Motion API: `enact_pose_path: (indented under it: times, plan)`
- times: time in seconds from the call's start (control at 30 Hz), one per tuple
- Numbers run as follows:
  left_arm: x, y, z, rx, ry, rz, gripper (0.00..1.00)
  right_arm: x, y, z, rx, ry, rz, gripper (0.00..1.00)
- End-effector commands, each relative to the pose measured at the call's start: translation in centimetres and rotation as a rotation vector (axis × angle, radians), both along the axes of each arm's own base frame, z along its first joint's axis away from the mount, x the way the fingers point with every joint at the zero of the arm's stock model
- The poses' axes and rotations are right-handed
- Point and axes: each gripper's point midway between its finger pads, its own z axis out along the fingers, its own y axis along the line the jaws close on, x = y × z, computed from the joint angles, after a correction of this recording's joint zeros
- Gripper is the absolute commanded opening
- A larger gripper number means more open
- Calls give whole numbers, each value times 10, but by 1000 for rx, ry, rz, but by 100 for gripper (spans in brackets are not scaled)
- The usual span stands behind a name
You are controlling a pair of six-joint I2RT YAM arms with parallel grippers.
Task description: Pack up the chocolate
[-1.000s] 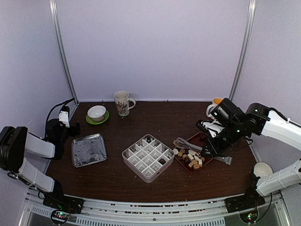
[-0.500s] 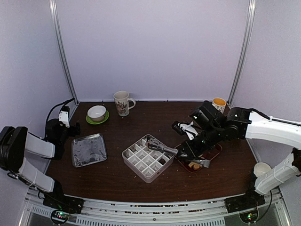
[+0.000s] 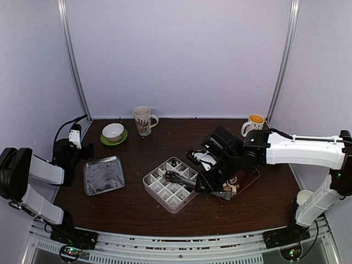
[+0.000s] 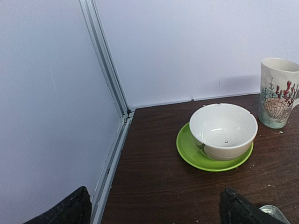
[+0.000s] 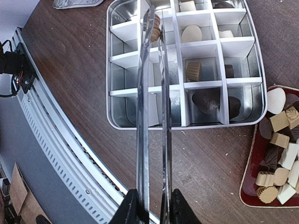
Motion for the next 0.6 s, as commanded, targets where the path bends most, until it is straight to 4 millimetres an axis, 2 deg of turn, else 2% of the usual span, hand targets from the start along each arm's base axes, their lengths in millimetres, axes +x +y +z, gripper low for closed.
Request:
enact_pose_path:
  times: [0.0,0.27,0.57]
  plan:
    - [2,3,12,-2,-53,8,98,13,10,11,29,-50,-22,23]
    - [1,3,12,-2,-52,9,98,15,15,10,29,-52,-20,34]
    - [2,3,12,-2,-53,9,98,20,6,28,19,-105,-40,35]
